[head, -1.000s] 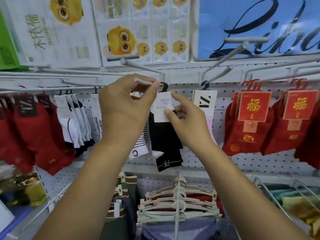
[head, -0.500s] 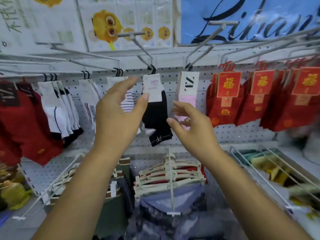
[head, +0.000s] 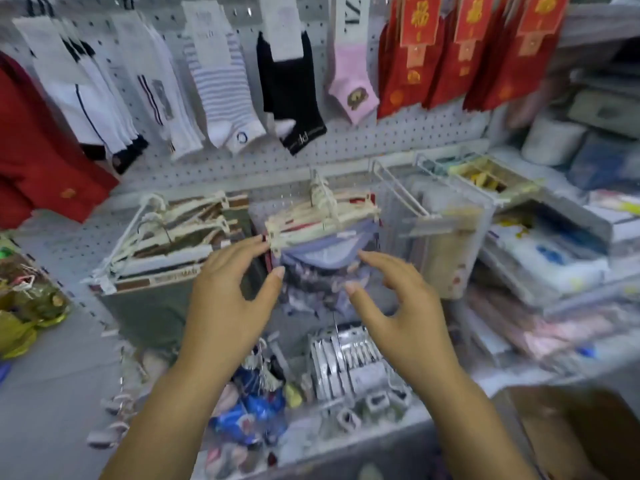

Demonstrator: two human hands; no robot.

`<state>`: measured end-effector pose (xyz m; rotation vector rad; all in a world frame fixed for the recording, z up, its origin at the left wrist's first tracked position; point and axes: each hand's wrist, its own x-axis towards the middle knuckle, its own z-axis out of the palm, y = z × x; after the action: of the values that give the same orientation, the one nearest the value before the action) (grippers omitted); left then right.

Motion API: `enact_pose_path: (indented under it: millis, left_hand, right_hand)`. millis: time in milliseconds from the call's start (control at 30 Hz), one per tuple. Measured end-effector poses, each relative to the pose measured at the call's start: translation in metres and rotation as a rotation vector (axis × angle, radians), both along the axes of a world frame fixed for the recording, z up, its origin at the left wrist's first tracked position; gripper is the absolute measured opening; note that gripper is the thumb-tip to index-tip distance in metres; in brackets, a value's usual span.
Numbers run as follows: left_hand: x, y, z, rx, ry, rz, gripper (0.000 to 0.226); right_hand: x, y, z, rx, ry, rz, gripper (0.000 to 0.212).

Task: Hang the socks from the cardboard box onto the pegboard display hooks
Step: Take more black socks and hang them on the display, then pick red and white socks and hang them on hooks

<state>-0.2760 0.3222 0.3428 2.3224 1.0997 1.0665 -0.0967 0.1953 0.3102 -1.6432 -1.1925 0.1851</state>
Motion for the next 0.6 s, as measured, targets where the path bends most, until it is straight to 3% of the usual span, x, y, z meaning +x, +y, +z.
enact_pose_path:
  millis: [167, 300, 600]
  left_hand:
    - [-0.034, -0.050, -0.059, -0.125, 0.143, -0.084, 0.042]
    - [-0.034, -0.088, -0.090, -0.214, 0.300, -0.201, 0.049]
    - [0.043, -0.172, -0.157, -0.245, 0.553, -0.478, 0.061]
  right_hand:
    - [-0.025, -0.077, -0.067, -0.141, -0.038, -0.115, 0.039]
    - [-0.022, -0.141, -0.104, -0.238, 0.036, -0.228, 0.036]
    - [0.049, -0.285, -0.174, -0.579, 0.245, -0.493, 0.039]
